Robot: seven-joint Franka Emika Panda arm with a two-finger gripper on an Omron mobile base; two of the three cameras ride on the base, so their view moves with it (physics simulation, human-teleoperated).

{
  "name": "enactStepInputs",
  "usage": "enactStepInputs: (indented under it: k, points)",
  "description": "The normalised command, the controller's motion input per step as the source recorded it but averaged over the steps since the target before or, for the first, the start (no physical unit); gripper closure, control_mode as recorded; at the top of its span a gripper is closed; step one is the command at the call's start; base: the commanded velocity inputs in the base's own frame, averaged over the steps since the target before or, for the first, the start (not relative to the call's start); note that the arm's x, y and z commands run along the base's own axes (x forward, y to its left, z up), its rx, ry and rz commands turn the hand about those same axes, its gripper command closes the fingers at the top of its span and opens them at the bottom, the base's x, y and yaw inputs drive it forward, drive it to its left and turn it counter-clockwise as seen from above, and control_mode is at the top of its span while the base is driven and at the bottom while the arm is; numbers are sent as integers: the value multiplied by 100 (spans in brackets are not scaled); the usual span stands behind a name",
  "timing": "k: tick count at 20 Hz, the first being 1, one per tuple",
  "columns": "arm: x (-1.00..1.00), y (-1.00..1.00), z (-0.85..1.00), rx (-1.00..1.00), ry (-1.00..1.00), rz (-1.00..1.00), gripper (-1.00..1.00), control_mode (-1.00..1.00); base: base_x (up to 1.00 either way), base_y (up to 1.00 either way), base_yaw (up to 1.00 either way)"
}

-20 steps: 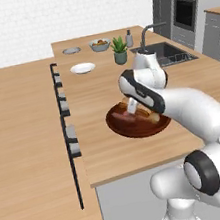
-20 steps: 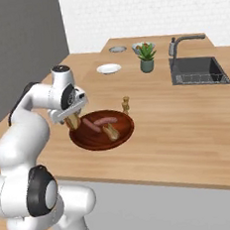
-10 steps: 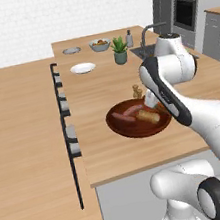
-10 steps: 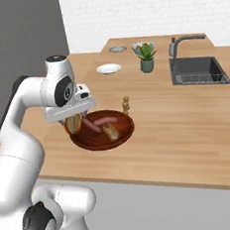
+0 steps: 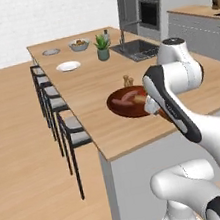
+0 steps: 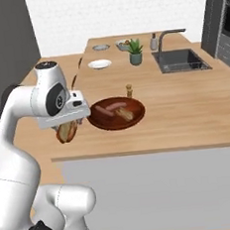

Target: Place one bun and one sausage from the bowl on each plate.

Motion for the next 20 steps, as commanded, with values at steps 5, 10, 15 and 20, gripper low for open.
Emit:
enactStepInputs:
  k: [5,10,15,20]
  points:
    - [0,0,0,0,0,0,100,100,-9,100,-41]
    - [0,0,0,0,0,0,100,100,0,100,-42]
    - [0,0,0,0,0,0,100,100,0,100,-43]
    - [0,0,0,0,0,0,100,100,5,100,-44]
